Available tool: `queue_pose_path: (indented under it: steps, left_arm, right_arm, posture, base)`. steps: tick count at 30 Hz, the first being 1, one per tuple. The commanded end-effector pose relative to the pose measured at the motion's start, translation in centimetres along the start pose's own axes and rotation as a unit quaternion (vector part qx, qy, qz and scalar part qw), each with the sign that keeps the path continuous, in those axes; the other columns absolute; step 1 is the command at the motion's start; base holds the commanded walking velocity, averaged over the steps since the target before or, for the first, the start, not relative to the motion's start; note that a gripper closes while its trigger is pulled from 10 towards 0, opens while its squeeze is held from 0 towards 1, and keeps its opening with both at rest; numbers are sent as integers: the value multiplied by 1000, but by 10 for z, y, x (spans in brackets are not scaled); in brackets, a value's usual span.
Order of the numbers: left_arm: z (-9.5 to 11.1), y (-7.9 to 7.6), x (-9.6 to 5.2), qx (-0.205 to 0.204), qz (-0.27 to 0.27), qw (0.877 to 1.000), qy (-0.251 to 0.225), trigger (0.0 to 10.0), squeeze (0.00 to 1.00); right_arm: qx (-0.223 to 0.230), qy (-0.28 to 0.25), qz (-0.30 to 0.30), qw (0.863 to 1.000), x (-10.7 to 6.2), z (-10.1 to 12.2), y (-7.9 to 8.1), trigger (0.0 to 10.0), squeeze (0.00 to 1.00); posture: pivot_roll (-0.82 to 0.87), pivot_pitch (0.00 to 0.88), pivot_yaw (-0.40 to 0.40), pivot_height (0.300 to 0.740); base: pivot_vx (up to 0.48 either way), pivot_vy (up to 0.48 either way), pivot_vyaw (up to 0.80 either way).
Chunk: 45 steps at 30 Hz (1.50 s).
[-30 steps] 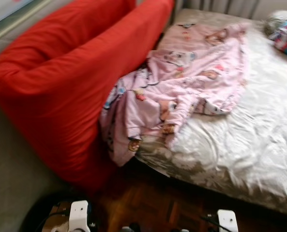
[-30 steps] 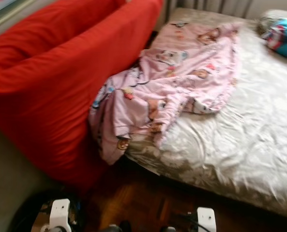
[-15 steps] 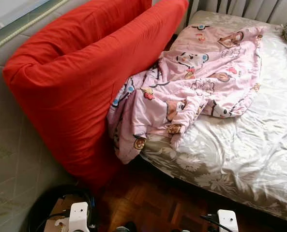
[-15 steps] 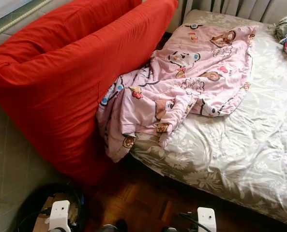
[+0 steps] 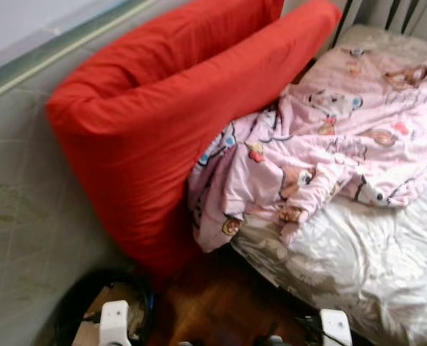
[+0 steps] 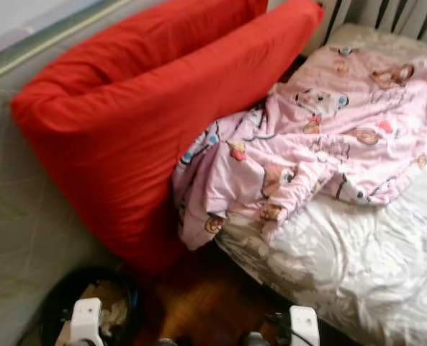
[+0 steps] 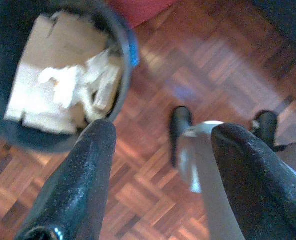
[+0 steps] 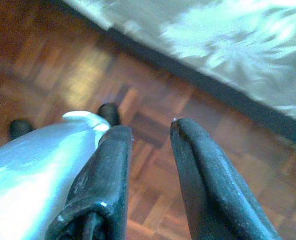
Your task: Clean up the room
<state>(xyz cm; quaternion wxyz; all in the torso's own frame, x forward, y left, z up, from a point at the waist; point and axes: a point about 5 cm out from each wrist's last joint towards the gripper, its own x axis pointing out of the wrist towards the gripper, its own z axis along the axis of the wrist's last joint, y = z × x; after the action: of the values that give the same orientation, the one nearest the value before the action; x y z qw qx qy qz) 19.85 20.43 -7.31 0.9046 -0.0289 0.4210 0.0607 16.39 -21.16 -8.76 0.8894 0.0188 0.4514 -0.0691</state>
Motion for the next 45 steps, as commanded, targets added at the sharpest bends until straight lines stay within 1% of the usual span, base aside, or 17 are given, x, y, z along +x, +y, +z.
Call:
queue_pose_path:
  steps: [1, 8, 14, 17, 19, 20, 21, 22, 25, 31, 32, 33, 34, 35, 38, 41, 45]
  left_arm:
    - [-9, 9, -3, 5, 11, 1000, 16, 10000, 0]
    - [-10, 10, -3, 4, 11, 1000, 15, 10000, 0]
    - [-9, 9, -3, 0, 10, 1000, 9, 10000, 0]
    - [-8, 9, -3, -3, 10, 1000, 3, 10000, 0]
    - [-8, 9, -3, -3, 10, 1000, 2, 10000, 0]
    - [-7, 9, -3, -3, 9, 1000, -1, 10000, 0]
    - [-7, 9, -3, -5, 8, 1000, -7, 10000, 0]
    - [-7, 9, -3, -5, 8, 1000, -7, 10000, 0]
    - [-6, 9, -3, -6, 6, 1000, -13, 10000, 0]
    - [-6, 10, -4, -5, 4, 1000, -16, 10000, 0]
    - [-6, 10, -4, -5, 4, 1000, -16, 10000, 0]
    - [-6, 10, -4, -3, 4, 1000, -17, 10000, 0]
    - [-6, 10, -4, -3, 4, 1000, -18, 10000, 0]
    - [-6, 10, -4, -2, 4, 1000, -19, 10000, 0]
    - [-6, 11, -4, -5, 5, 1000, -25, 10000, 0]
    - [-6, 11, -4, -5, 4, 1000, -25, 10000, 0]
    - [-6, 11, -4, -1, 2, 1000, -28, 10000, 0]
  right_arm:
    - [8, 11, 5, 1000, -1, -7, 5, 10000, 0]
    - [10, 6, 8, 1000, -1, -6, 5, 10000, 0]
    - [10, -14, 21, 1000, -1, -2, 6, 10000, 0]
    - [13, -41, 37, 998, -1, 3, 8, 10000, 0]
    - [13, -48, 40, 998, -2, 4, 9, 10000, 0]
    - [14, -58, 46, 997, -2, 6, 9, 10000, 0]
    - [12, -80, 57, 995, -2, 10, 11, 10000, 0]
    - [12, -80, 57, 995, -2, 10, 11, 10000, 0]
    - [13, -105, 69, 992, -3, 15, 12, 10000, 0]
    - [17, -145, 73, 987, -6, 20, 13, 10000, 0]
    - [9, -207, 86, 974, -4, 52, 24, 10000, 0]
    - [-5, -333, 109, 937, -10, 121, 51, 10000, 0]
    - [-7, -368, 115, 923, -15, 141, 59, 10000, 0]
    - [-9, -386, 118, 915, -19, 149, 63, 10000, 0]
    - [-5, -410, 123, 904, -24, 152, 67, 10000, 0]
    - [-4, -422, 126, 898, -27, 152, 69, 10000, 0]
    - [1, -423, 124, 898, -28, 150, 68, 10000, 0]
  posture:
    - [7, 218, 18, 740]
    - [6, 214, 18, 740]
    - [9, 219, 17, 740]
    - [9, 219, 17, 740]
    - [7, 225, 17, 740]
    - [3, 227, 17, 740]
    - [5, 229, 17, 740]
    - [5, 229, 17, 740]
    - [3, 232, 18, 740]
    - [-5, 238, 22, 740]
    - [-5, 238, 22, 740]
    - [-6, 240, 22, 740]
    - [-6, 240, 22, 740]
    - [-3, 241, 22, 740]
    - [-1, 243, 22, 740]
    - [-4, 244, 22, 740]
    - [-6, 240, 19, 740]
  base:
    - [259, 0, 0]
    - [254, 0, 0]
    - [0, 0, 0]
    - [0, 0, 0]
    - [0, 0, 0]
    - [0, 0, 0]
    - [0, 0, 0]
    - [0, 0, 0]
    - [0, 0, 0]
    - [0, 0, 0]
    - [0, 0, 0]
    - [0, 0, 0]
    - [0, 0, 0]
    - [0, 0, 0]
    - [0, 0, 0]
    - [0, 0, 0]
    - [0, 0, 0]
